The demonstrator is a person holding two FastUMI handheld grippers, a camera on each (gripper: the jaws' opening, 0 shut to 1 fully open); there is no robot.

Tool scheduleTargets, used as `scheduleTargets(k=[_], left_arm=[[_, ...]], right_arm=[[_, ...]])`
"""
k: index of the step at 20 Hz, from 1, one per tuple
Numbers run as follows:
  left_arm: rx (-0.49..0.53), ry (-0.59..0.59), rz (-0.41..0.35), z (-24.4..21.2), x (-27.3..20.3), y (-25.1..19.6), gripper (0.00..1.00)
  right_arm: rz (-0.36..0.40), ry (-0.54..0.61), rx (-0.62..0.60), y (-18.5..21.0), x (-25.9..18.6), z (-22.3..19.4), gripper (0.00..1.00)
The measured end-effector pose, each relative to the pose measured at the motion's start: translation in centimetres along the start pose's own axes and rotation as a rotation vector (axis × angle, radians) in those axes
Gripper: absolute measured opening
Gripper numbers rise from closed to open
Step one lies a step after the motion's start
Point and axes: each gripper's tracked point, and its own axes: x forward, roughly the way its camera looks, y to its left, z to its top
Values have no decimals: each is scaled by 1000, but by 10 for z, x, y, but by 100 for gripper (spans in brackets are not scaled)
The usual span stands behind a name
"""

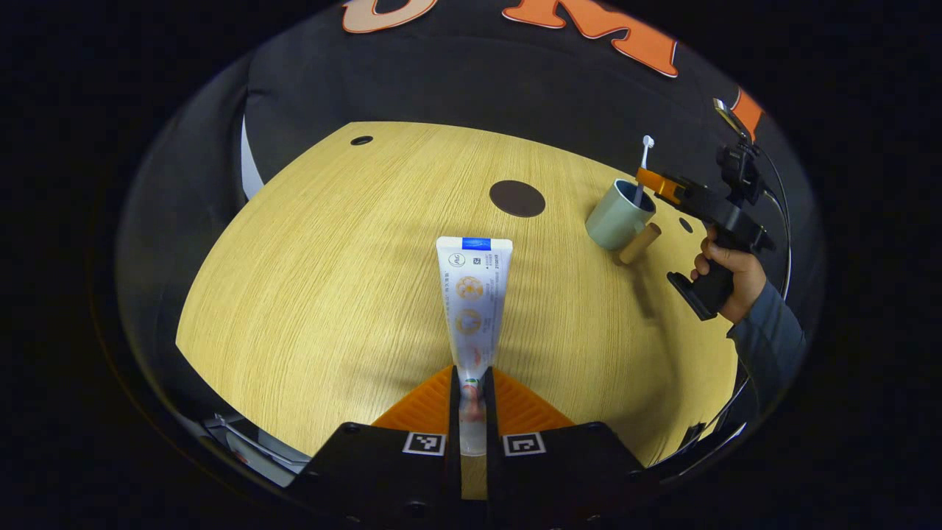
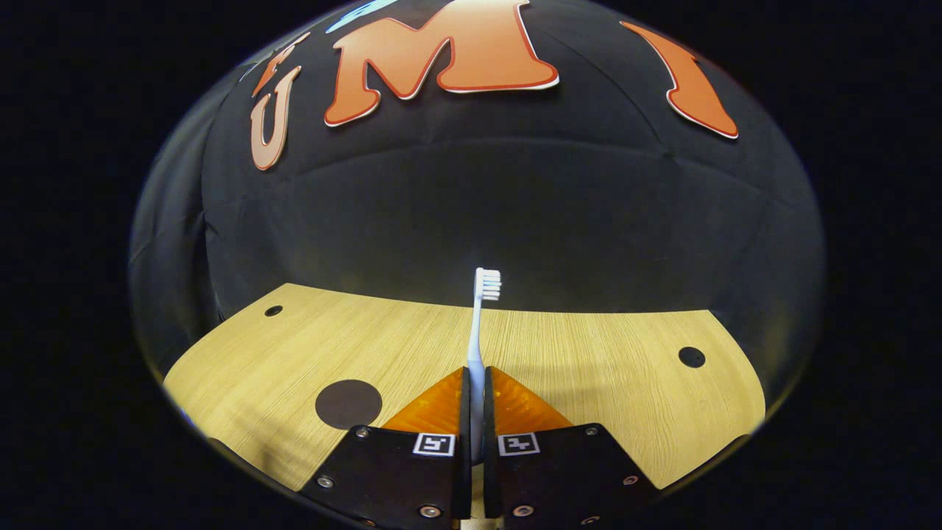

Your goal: Put the toothbrush and toothpaste on the desktop into the cup, then pick up the cup and place it on the coaster on the desktop.

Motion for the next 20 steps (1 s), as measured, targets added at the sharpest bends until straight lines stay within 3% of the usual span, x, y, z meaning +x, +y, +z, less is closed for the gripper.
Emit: scheduleTargets(k=[7, 11, 12, 13, 14, 16, 18, 19, 20], left_arm=[[34, -47, -23, 9, -7, 5, 14], [80, -131, -50, 41, -4, 4, 14], [93, -154, -58, 52, 0, 1, 14], [102, -176, -67, 63, 7, -6, 14], [111, -199, -77, 75, 10, -10, 14], [130, -248, -102, 98, 18, -18, 14], [143, -300, -132, 126, 33, -26, 14], [151, -329, -147, 144, 44, -33, 14], [157, -360, -165, 162, 50, -40, 14]], right_arm=[[-23, 60, -47, 3, -8, -17, 10], [-24, 73, -38, -1, -24, -14, 16], [-22, 73, -35, -2, -30, -12, 23], [-19, 75, -32, -3, -37, -11, 23], [-18, 75, -31, -5, -44, -10, 39], [-10, 79, -32, -9, -62, -9, 57], [-10, 88, -38, -14, -81, -11, 70], [-13, 94, -42, -18, -91, -13, 69], [-18, 99, -47, -21, -100, -15, 81]])
